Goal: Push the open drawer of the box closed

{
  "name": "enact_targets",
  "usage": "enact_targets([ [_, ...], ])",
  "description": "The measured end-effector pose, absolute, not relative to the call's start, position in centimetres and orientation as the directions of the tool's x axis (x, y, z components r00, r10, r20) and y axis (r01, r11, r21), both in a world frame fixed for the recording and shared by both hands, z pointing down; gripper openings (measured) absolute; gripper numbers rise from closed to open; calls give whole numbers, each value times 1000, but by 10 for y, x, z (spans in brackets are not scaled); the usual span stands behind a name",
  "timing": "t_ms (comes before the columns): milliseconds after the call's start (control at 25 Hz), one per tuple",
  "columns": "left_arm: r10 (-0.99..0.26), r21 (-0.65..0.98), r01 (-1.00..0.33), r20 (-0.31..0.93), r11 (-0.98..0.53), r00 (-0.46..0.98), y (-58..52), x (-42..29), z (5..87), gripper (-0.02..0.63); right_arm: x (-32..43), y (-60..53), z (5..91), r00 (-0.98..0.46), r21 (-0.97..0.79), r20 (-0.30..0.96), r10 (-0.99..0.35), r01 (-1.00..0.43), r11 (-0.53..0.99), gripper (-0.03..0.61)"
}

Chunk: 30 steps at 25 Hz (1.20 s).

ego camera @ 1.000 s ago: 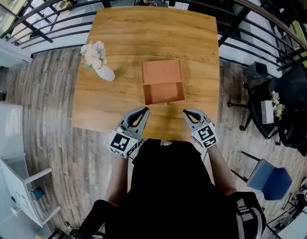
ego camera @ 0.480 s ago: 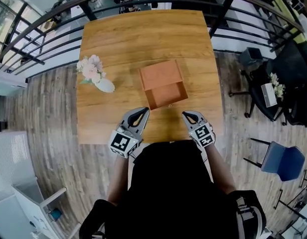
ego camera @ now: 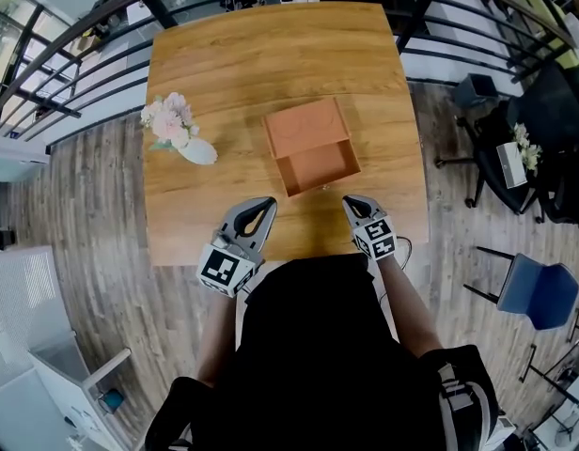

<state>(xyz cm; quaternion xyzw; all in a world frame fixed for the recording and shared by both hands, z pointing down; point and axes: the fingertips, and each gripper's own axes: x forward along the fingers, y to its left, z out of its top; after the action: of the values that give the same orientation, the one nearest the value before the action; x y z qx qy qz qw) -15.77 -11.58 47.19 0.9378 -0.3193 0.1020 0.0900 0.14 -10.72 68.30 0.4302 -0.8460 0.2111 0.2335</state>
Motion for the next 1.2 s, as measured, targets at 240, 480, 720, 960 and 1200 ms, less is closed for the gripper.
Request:
enact_targets([
  [240, -592, 113, -635, 269, -764, 760, -111, -171, 483, 23, -19, -110, 718, -547, -174, 622, -561, -794, 582, 17],
  [480, -596, 120, -644, 280, -756, 752, -112, -176, 487, 23, -25, -126, 744, -536, -192, 666, -519, -795, 575, 48],
  [720, -599, 118, -648, 289, -752, 747, -113, -181, 491, 23, -31, -134, 765, -530, -206, 702, -476, -791, 576, 75],
  [960, -607, 130, -661, 297, -739, 738, -112, -186, 496, 23, -33, -137, 778, -514, -208, 727, -455, -797, 568, 89],
  [1200, -612, 140, -662, 278, -737, 740, -113, -183, 497, 23, -36, -142, 784, -501, -199, 737, -453, -801, 564, 92],
])
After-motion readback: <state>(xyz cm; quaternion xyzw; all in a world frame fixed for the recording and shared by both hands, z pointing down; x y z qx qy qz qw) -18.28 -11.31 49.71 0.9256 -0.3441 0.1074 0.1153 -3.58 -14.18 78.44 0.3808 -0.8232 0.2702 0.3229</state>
